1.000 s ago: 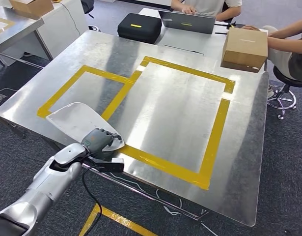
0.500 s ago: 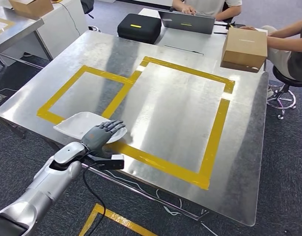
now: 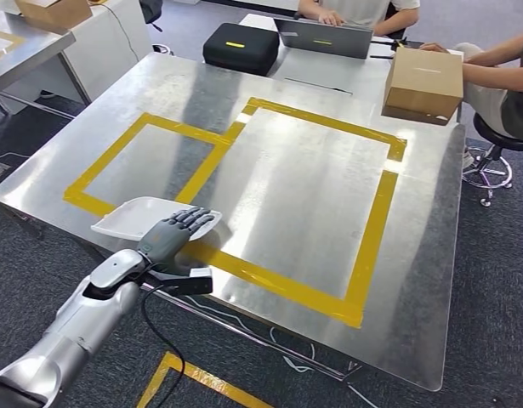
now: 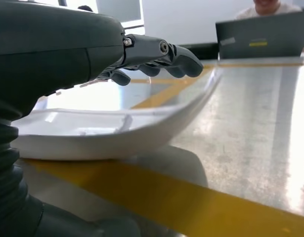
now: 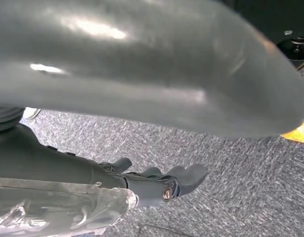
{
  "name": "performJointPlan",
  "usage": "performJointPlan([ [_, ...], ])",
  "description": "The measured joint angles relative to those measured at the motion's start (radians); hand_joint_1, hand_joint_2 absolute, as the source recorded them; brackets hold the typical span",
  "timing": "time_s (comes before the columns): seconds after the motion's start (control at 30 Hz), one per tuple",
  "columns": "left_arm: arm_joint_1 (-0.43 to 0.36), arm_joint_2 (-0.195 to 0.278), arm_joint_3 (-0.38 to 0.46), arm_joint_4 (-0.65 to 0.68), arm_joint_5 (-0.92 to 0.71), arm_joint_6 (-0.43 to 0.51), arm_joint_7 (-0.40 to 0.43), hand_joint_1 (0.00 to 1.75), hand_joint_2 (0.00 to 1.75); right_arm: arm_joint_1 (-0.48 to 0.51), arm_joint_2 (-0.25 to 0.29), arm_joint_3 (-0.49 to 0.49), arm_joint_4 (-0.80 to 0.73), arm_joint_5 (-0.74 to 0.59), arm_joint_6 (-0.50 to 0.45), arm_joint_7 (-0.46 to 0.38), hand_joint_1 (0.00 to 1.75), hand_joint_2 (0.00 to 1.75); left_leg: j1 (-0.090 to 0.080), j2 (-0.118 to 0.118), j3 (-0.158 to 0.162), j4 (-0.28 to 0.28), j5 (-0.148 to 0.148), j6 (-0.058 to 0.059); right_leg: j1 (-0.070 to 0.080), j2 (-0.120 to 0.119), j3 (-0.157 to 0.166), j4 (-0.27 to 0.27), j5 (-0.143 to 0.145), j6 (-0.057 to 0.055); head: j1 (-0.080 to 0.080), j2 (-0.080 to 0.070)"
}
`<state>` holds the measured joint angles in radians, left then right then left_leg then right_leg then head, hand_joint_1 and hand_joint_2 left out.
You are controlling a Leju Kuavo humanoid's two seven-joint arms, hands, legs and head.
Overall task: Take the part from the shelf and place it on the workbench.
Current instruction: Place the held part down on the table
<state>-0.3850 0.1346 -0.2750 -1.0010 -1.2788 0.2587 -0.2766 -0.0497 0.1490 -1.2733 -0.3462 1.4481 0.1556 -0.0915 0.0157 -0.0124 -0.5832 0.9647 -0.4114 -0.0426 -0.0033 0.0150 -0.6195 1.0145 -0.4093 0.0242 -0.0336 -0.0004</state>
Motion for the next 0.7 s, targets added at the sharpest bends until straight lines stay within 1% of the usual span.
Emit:
performJointPlan([
  [0.1, 0.022, -0.011, 0.028, -0.056, -0.001, 0.045, -0.010, 0.00, 1.75, 0.001, 0.006, 0.000, -0.001, -0.001, 0.002, 0.001, 0.00, 0.00, 0.000, 0.000, -0.001, 0.000, 0.000, 0.000, 0.000, 0.000, -0.001, 0.000, 0.000, 0.000, 0.000, 0.000],
  [0.17, 0.028, -0.022, 0.049, -0.095, 0.020, 0.052, -0.023, 0.00, 0.87, 0.001, 0.010, -0.001, -0.001, -0.002, 0.003, 0.003, 0.00, 0.00, 0.000, 0.000, -0.001, 0.000, 0.000, 0.000, 0.000, 0.000, -0.001, 0.000, 0.000, 0.000, 0.000, 0.000],
  [0.23, 0.037, -0.040, 0.079, -0.141, 0.077, 0.039, -0.053, 0.00, 0.00, 0.002, 0.016, -0.002, -0.004, -0.004, 0.005, 0.005, 0.00, 0.00, 0.000, 0.000, -0.002, 0.000, 0.000, 0.000, 0.000, 0.000, -0.001, 0.000, 0.000, 0.000, 0.000, 0.000],
  [0.4, 0.046, -0.097, 0.185, -0.288, 0.259, -0.070, -0.118, 0.00, 0.00, 0.002, 0.035, -0.011, -0.020, -0.008, 0.010, 0.013, 0.00, 0.00, 0.000, 0.000, -0.003, 0.000, 0.000, 0.000, 0.000, 0.000, -0.002, 0.000, 0.000, 0.000, 0.000, 0.000],
  [0.6, 0.051, -0.173, 0.315, -0.461, 0.421, -0.130, -0.168, 0.00, 0.00, 0.001, 0.053, -0.024, -0.037, -0.009, 0.019, 0.026, 0.00, 0.00, 0.000, 0.000, -0.004, 0.000, 0.000, 0.000, 0.000, 0.000, -0.003, 0.000, 0.000, 0.000, 0.000, 0.000],
  [0.7, 0.050, -0.210, 0.393, -0.544, 0.575, -0.194, -0.179, 0.00, 0.00, -0.001, 0.059, -0.028, -0.041, -0.009, 0.017, 0.031, 0.00, 0.00, 0.000, 0.000, -0.004, 0.000, 0.000, 0.000, 0.000, 0.000, -0.004, 0.000, 0.000, 0.000, 0.000, 0.000],
])
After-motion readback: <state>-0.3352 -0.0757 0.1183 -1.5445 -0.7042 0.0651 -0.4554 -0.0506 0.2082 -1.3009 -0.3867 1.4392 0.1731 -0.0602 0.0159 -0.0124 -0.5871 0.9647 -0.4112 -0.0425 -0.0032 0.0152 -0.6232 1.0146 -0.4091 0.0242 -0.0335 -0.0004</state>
